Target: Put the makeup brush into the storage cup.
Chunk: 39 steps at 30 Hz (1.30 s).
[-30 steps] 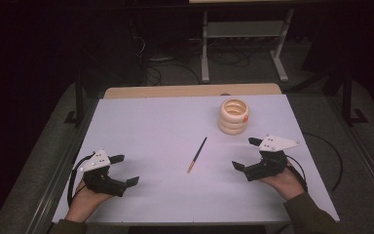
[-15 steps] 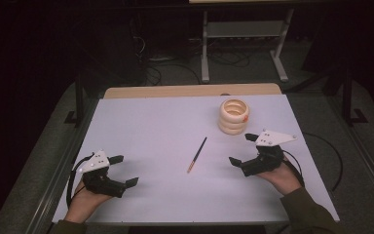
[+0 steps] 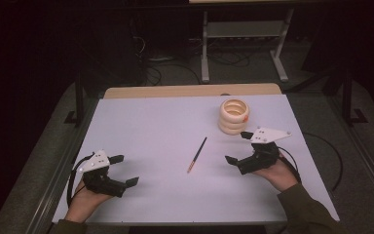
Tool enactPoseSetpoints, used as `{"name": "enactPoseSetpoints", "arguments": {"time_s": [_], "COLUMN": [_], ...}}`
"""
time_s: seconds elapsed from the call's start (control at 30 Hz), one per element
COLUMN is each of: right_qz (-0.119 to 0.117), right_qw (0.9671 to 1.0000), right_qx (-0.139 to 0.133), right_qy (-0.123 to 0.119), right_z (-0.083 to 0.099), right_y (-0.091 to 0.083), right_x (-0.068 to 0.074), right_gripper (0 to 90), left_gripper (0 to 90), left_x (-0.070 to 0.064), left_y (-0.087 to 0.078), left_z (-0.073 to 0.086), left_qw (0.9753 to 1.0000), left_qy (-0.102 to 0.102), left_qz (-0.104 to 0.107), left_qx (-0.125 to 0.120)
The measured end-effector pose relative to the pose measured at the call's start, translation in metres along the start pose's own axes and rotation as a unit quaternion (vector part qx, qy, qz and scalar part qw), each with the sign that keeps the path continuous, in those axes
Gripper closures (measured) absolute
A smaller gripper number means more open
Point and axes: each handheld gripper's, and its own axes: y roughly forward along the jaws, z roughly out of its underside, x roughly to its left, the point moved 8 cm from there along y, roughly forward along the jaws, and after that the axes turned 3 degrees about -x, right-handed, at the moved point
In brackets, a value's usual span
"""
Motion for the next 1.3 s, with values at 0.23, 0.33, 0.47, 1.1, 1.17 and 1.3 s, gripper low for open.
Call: {"name": "enactPoseSetpoints", "arguments": {"time_s": [0.23,0.33,0.47,1.1,1.17,1.3], "right_qz": [0.000,-0.002,-0.005,-0.033,-0.036,-0.040], "right_qw": [1.0000,1.0000,1.0000,0.9991,0.9990,0.9987], "right_qx": [0.002,0.000,0.003,0.021,0.022,0.025], "right_qy": [0.001,0.000,0.000,-0.015,-0.016,-0.018], "right_z": [-0.002,-0.004,-0.005,-0.010,-0.012,-0.014], "right_y": [0.003,0.005,0.009,0.027,0.028,0.031], "right_x": [-0.001,0.000,0.000,0.005,0.005,0.005], "right_gripper": [0.1,0.1,0.1,0.1,0.1,0.1], "left_gripper": [1.2,1.2,1.2,1.2,1.2,1.2], "left_x": [0.000,0.000,0.000,0.001,0.002,0.001], "left_y": [0.001,0.001,0.002,0.001,0.001,0.001], "left_z": [0.000,-0.001,0.000,-0.001,-0.001,-0.001], "left_qw": [1.0000,1.0000,1.0000,1.0000,1.0000,1.0000], "left_qy": [0.001,0.003,0.002,0.000,-0.001,0.000], "left_qz": [0.001,0.002,0.003,0.001,0.001,0.001], "left_qx": [-0.001,0.002,0.002,-0.004,-0.005,-0.002]}}
